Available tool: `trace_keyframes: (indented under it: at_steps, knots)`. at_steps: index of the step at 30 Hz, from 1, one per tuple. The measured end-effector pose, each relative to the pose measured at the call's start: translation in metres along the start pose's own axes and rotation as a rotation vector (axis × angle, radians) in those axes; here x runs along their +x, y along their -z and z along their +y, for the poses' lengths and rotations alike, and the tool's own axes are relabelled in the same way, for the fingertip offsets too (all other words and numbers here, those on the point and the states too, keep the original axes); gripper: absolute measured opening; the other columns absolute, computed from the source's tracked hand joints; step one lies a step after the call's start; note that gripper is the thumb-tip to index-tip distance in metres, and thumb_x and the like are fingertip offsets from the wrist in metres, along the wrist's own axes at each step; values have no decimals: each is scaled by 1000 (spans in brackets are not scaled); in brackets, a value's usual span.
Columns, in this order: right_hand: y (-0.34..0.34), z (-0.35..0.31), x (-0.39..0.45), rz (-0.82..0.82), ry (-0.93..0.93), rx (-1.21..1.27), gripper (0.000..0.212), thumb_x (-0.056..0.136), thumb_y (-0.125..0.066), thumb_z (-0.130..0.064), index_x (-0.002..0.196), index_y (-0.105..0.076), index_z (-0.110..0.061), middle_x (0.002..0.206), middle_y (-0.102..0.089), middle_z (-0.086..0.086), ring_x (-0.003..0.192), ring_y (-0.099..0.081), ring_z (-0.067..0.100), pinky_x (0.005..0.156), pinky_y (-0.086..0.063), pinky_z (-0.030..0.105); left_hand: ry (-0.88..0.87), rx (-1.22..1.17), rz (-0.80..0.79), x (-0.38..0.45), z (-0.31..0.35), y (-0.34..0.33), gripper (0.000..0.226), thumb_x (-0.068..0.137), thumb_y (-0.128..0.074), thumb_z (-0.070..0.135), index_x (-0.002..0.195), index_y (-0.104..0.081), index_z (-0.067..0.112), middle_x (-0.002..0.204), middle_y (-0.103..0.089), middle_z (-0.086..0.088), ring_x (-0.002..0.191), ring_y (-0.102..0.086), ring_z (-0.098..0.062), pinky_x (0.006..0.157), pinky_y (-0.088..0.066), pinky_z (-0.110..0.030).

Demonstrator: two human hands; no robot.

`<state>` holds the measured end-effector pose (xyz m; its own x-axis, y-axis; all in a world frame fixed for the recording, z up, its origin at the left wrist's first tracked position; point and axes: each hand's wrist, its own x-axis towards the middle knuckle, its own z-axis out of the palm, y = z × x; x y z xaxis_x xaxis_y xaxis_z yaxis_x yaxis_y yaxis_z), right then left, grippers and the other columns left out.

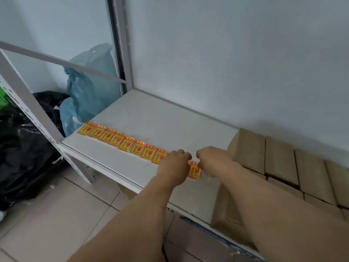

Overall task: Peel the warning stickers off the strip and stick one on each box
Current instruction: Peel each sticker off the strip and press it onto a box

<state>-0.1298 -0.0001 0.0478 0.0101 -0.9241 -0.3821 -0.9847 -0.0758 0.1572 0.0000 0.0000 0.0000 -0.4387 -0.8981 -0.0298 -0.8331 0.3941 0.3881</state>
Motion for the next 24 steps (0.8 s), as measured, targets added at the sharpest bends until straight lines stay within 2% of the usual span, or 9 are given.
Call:
trace_keyframes:
  at_steps: [2, 4, 5, 7, 10, 12, 15, 24]
  knots:
    - [-1, -4, 7, -40, -11, -10, 20, 89, -55, -12, 106, -64, -16, 95, -61, 3, 86, -59, 22, 64, -43, 30, 40, -18, -33, 4, -7, -4, 35, 92, -51, 13, 126, -56, 19, 117, -57, -6, 107, -52, -24, 86, -49, -39]
    - [-5, -8, 11, -61, -25, -39, 9, 86, -54, -8, 82, -59, -15, 77, -52, 1, 77, -55, 22, 62, -42, 30, 53, -6, -37, 4, -13, -8, 37, 91, -53, 14, 127, -56, 20, 117, -55, -6, 107, -51, -24, 89, -48, -39]
    - [-7, -9, 12, -65, -40, -14, 16, 85, -53, -6, 72, -52, -15, 73, -48, 2, 75, -54, 23, 61, -41, 31, 46, -2, -39, 5, -14, -8, 36, 92, -55, 16, 128, -56, 22, 117, -54, -5, 107, -50, -24, 90, -48, -39]
    - [-10, -8, 13, -68, -51, 17, 23, 85, -52, -3, 66, -47, -14, 71, -46, 2, 73, -53, 23, 61, -42, 31, 32, -10, -36, 6, -14, -8, 36, 93, -56, 19, 128, -57, 25, 118, -53, -4, 107, -49, -23, 91, -47, -38]
    - [-13, -4, 13, -45, -38, 76, 8, 85, -54, -5, 84, -58, -11, 80, -53, 4, 77, -55, 23, 65, -46, 30, 34, -31, -26, 5, -15, -10, 35, 93, -56, 21, 127, -59, 30, 117, -51, -3, 107, -47, -22, 92, -45, -36]
    - [-13, -3, 13, -29, -33, 121, 12, 86, -57, -10, 96, -64, -12, 89, -59, 5, 82, -59, 22, 73, -53, 32, 35, -37, -33, 5, -15, -10, 36, 93, -56, 21, 126, -59, 33, 117, -51, -2, 108, -46, -22, 93, -44, -35]
    - [-13, -1, 11, 1, -19, 128, 14, 86, -60, -14, 98, -65, -16, 95, -63, 4, 86, -60, 21, 78, -56, 36, 46, -45, -56, 4, -16, -10, 36, 94, -55, 23, 127, -58, 35, 118, -49, -1, 108, -45, -21, 94, -41, -34]
    - [-5, 3, 3, -21, 3, 138, 20, 87, -56, -7, 104, -63, -15, 103, -63, 6, 92, -60, 23, 79, -54, 34, 83, -72, -118, 7, -17, -8, 34, 93, -57, 25, 125, -60, 37, 121, -48, 1, 111, -46, -20, 95, -41, -34]
